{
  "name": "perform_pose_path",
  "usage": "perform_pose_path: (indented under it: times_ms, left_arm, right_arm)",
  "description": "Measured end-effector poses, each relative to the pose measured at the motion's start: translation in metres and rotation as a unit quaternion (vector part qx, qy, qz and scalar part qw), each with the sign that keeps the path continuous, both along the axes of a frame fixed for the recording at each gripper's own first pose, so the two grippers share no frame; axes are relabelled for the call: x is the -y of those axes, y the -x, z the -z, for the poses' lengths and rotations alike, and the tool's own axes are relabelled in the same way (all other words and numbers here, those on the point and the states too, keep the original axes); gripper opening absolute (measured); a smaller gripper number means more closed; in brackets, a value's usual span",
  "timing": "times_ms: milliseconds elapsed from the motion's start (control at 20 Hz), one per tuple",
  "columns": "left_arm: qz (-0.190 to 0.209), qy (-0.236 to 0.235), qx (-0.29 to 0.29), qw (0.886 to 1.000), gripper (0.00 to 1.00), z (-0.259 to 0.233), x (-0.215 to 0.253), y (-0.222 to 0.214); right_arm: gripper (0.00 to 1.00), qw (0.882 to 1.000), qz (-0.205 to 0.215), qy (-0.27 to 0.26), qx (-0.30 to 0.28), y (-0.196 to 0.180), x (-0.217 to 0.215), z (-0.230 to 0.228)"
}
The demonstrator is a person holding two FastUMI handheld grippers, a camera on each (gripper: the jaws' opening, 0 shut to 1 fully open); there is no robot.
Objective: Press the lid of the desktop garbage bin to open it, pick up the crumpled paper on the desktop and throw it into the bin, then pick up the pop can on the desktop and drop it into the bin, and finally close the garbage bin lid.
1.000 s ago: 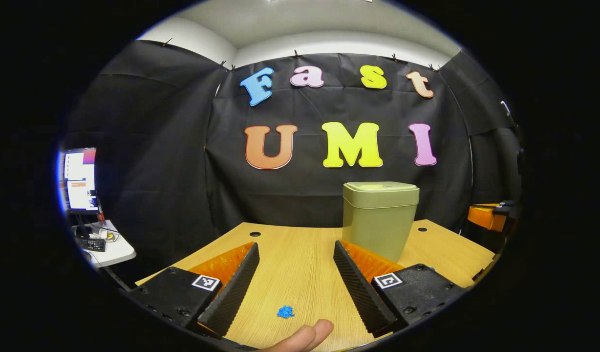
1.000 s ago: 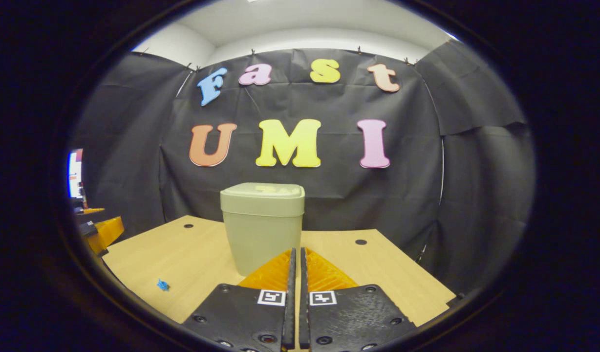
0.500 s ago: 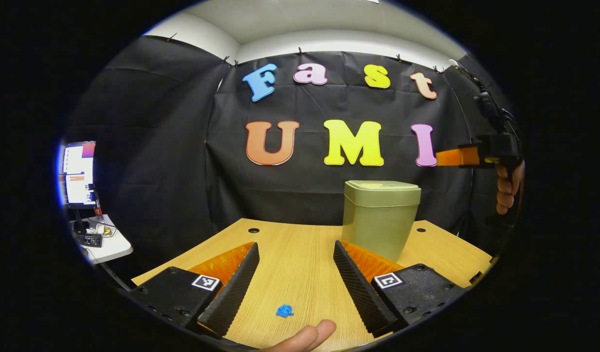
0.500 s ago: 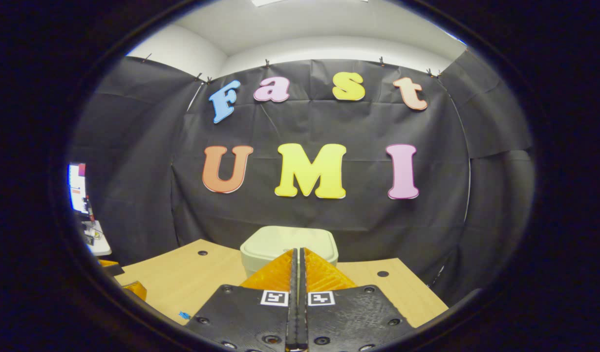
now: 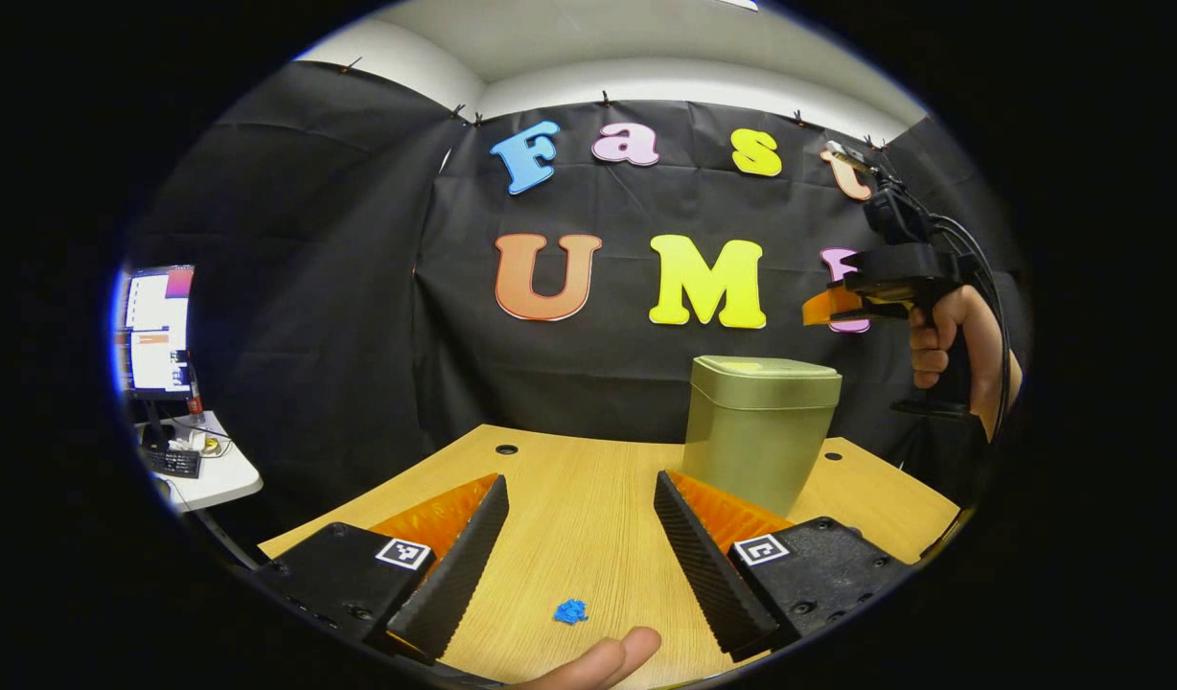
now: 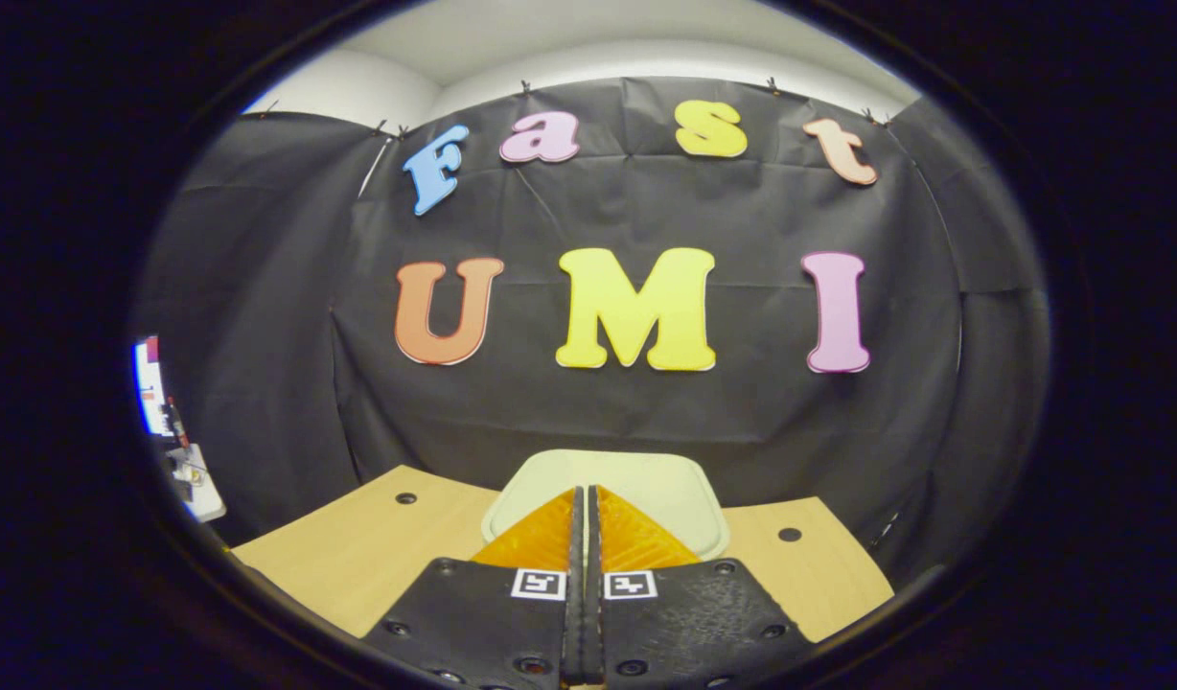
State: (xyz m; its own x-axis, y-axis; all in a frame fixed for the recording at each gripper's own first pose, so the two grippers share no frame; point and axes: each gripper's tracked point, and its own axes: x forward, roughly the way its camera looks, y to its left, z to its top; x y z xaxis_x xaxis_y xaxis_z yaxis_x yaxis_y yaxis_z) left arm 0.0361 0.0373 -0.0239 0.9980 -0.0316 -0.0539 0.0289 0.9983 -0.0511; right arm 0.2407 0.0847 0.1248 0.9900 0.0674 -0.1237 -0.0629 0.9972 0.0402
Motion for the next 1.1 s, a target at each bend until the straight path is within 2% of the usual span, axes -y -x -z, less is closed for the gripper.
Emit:
perform_pose_path:
  times_ms: [200, 450, 600, 700, 800, 1000, 1100]
  left_arm:
    - [0.001, 0.002, -0.001, 1.0, 0.99, 0.001, -0.001, -0.001]
    - [0.003, 0.0, 0.004, 1.0, 0.99, -0.002, -0.002, 0.0]
    - [0.0, 0.001, 0.006, 1.0, 0.98, -0.002, -0.004, -0.001]
    - [-0.003, 0.005, 0.005, 1.0, 0.99, -0.001, -0.007, -0.001]
    - [-0.004, 0.006, 0.004, 1.0, 0.99, -0.002, -0.008, -0.002]
    - [-0.001, 0.01, -0.003, 1.0, 0.99, 0.001, -0.004, -0.002]
    - [-0.002, 0.009, -0.004, 1.0, 0.99, 0.003, -0.004, -0.003]
  right_arm:
    - [0.0, 1.0, 0.003, -0.006, -0.024, -0.023, -0.004, 0.018]
    - [0.0, 0.998, 0.023, 0.017, -0.06, -0.044, -0.003, 0.041]
    - [0.0, 0.996, 0.054, 0.024, -0.066, -0.049, 0.01, 0.045]
    - [0.0, 0.995, 0.06, 0.029, -0.079, -0.052, 0.011, 0.055]
    - [0.0, 0.994, 0.06, 0.025, -0.083, -0.052, 0.013, 0.056]
    - [0.0, 0.992, 0.057, -0.015, -0.108, -0.052, 0.015, 0.066]
    - [0.01, 0.993, 0.052, 0.006, -0.108, -0.053, 0.014, 0.067]
